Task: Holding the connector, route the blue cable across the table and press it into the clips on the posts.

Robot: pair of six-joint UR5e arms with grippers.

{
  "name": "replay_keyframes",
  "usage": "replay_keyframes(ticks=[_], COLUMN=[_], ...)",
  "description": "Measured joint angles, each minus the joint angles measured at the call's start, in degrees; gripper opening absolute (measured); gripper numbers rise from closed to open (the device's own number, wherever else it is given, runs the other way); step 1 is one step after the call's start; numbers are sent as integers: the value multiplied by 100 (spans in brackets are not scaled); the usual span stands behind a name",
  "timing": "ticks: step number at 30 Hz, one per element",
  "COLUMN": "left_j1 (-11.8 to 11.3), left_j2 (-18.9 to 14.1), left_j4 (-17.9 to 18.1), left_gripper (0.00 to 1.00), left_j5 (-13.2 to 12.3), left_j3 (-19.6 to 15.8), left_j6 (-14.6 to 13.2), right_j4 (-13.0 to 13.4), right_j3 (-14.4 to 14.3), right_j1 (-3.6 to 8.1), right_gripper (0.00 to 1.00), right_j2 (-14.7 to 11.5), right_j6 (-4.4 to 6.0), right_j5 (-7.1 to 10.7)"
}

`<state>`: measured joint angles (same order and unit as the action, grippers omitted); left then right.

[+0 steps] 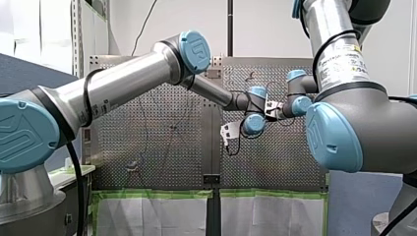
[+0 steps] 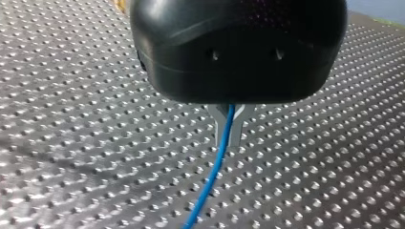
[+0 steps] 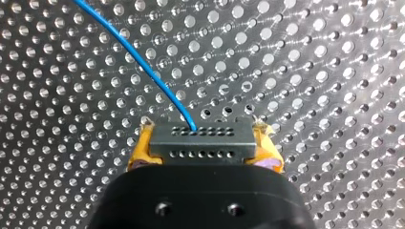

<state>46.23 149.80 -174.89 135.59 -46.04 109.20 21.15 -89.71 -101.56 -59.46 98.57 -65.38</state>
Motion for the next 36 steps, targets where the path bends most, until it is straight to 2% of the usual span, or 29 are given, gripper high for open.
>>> replay_keyframes(ticks=[10,16,24,29,36], left_j1=[48,44,62,107,186], left_j2=[-386,-582,-925,-1048,-1192], left_j4=[-332,-548,-477,-416,-416], left_gripper=[0,0,0,0,0], left_j5=[408,579,479,311,285], left_j3=[0,0,1,1,2], left_j6=[354,436,182,44,30], right_j4=[-112,-283,-479,-629,-941], right_j3=[2,15,53,149,286], right_j1=[-20,-5,39,43,44], right_gripper=[0,0,0,0,0], right_j2=[-165,-443,-847,-1092,-1450], right_j6=[24,198,476,511,534], right_j5=[5,5,9,11,0])
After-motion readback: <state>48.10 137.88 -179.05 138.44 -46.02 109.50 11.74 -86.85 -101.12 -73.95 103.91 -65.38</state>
